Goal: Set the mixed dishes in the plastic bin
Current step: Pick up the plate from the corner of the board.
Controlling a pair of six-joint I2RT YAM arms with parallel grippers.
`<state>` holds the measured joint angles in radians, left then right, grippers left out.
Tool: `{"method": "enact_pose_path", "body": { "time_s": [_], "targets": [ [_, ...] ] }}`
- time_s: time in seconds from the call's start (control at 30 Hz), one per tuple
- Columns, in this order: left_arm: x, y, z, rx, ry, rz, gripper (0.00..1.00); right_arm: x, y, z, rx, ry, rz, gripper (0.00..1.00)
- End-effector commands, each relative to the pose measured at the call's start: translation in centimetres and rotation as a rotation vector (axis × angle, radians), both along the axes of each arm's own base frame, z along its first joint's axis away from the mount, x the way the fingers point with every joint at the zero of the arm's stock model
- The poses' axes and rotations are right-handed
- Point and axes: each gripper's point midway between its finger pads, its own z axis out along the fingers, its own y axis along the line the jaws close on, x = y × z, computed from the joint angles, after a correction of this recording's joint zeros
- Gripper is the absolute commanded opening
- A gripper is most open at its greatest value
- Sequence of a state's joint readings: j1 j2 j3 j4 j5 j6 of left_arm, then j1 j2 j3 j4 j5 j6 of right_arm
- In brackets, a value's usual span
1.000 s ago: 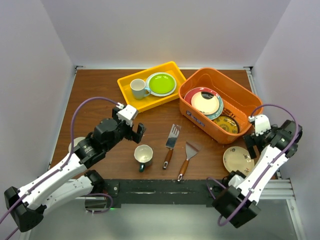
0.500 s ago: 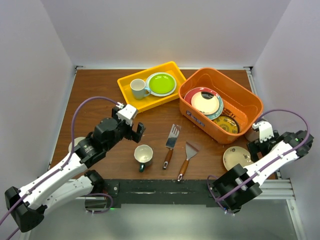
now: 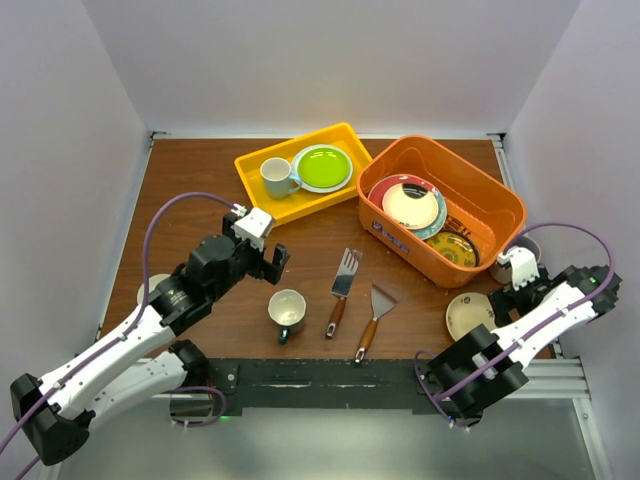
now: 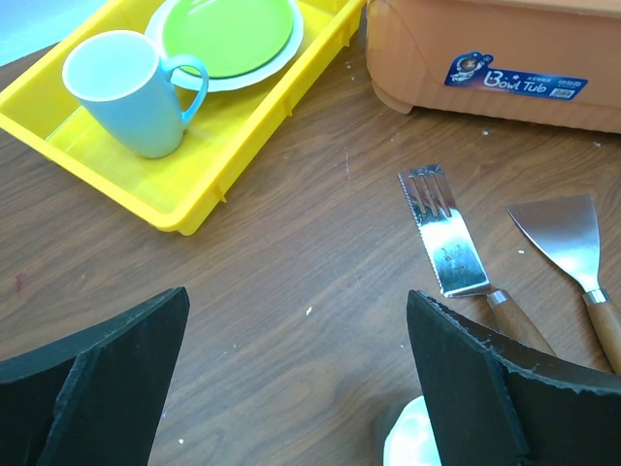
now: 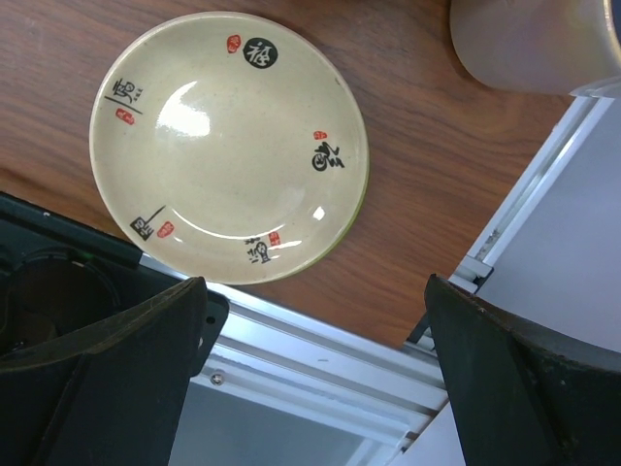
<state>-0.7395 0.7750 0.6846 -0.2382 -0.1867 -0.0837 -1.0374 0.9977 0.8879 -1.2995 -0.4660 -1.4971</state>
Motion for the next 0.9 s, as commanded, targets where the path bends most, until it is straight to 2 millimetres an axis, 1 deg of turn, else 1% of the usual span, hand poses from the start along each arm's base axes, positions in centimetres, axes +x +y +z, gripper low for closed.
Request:
{"method": "enact_pose_path", "body": {
  "time_s": [0.0,0.87],
  "targets": [
    [0.63,-0.17,0.89,-0.012,-0.049,-0.004,1.0,0.16,0.73,-0.36,0.03,-0.02,0.03,0.99],
    [0.7,-0.1,0.81,-0.014,-0.049,-0.007,1.0,-0.03,1.52,-1.08,0.074,-0.017,0.04,0.98]
  ]
}}
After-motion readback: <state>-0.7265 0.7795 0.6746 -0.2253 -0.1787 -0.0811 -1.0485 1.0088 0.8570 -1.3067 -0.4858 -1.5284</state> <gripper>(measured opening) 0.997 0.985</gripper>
